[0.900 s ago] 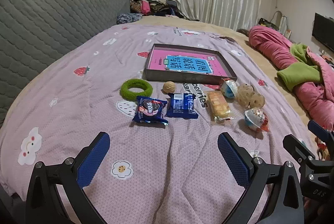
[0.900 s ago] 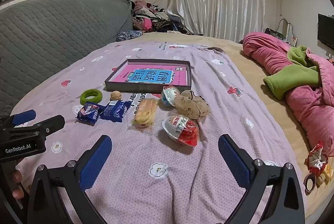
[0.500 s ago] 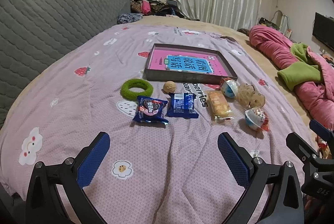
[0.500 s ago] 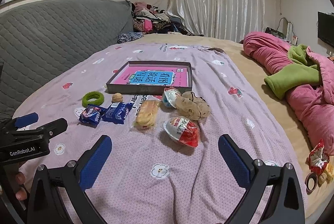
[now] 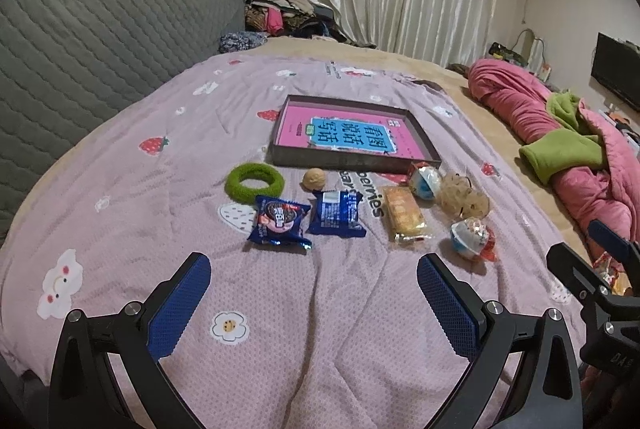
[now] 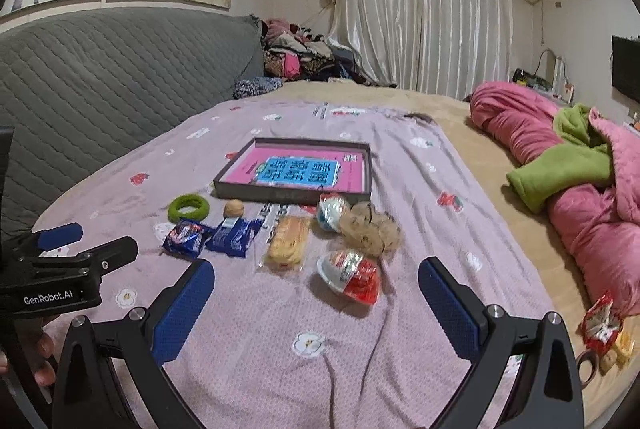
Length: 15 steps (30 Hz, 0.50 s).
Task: Organize objects
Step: 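Move both tools toward the snacks in front of the tray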
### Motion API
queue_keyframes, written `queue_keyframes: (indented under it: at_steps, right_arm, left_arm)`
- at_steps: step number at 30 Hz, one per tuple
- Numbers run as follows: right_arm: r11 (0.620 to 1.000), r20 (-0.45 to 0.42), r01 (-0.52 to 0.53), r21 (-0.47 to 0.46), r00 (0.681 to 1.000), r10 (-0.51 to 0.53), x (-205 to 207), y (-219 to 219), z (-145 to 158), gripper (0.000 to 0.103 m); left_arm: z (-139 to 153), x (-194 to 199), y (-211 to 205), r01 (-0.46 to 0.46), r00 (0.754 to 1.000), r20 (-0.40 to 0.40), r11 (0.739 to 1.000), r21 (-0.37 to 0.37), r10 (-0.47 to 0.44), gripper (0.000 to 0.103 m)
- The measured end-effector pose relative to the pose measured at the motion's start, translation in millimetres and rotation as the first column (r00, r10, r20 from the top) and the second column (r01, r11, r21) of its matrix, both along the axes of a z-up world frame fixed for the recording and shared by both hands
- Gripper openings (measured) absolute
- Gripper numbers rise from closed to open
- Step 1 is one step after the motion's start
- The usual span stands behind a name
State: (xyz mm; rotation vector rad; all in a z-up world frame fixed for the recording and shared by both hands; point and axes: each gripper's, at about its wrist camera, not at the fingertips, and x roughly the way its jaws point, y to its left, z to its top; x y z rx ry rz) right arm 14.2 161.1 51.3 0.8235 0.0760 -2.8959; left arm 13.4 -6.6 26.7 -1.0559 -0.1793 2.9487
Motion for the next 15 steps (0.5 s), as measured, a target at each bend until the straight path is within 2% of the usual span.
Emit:
queue_keyframes:
  at_steps: [10, 15]
  right_arm:
    - [1.0, -0.046, -0.008, 0.005, 0.999, 0.009, -11.3, -0.5, 24.5, 0.103]
    - [0.999, -0.056, -0.005, 0.053, 0.998, 0.008, -25.8, 2.3, 37.6, 0.103]
  left_arm:
    - [30.9, -21.4, 1.0, 0.021, 0.999, -0.025, 1.0, 0.003, -0.021, 0.103]
    - [48.5, -41.0, -5.2, 0.018, 0.999, -0.039, 1.0, -0.008, -0.018, 0.103]
